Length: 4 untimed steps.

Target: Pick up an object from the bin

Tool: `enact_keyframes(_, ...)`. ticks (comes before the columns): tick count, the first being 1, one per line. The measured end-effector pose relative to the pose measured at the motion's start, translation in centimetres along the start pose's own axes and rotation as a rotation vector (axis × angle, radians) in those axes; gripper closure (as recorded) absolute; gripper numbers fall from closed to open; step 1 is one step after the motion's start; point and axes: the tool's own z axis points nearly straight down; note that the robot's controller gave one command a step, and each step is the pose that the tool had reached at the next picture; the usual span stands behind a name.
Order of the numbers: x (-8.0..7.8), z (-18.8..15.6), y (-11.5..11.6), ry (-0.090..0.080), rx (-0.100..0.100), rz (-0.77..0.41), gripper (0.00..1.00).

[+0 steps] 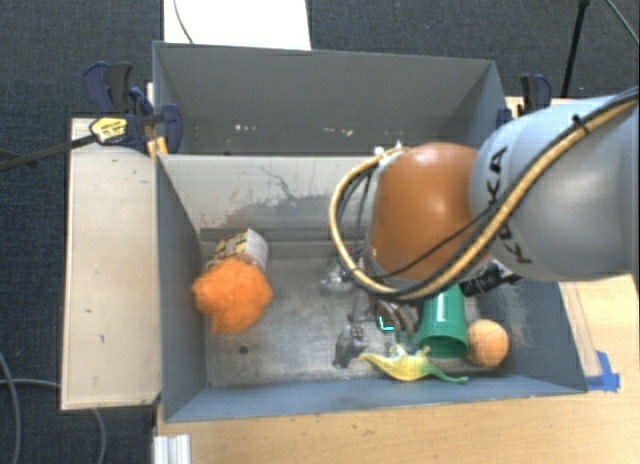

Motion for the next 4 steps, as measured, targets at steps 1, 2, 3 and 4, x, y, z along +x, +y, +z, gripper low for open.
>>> enact_keyframes(1,-0.2,-0.3,0.0,-0.007,-0.001,0.004,0.0)
enact_keyframes(2,-0.6,4.5,-3.4,-0.011,-0.001,-0.092,0.0)
enact_keyframes(3,-2.1,8.1,-5.0,-0.008,0.001,-0.292,0.0)
enact_keyframes(4,-1.0,7.7,-9.0,-0.004,-0.001,-0.306,0.0)
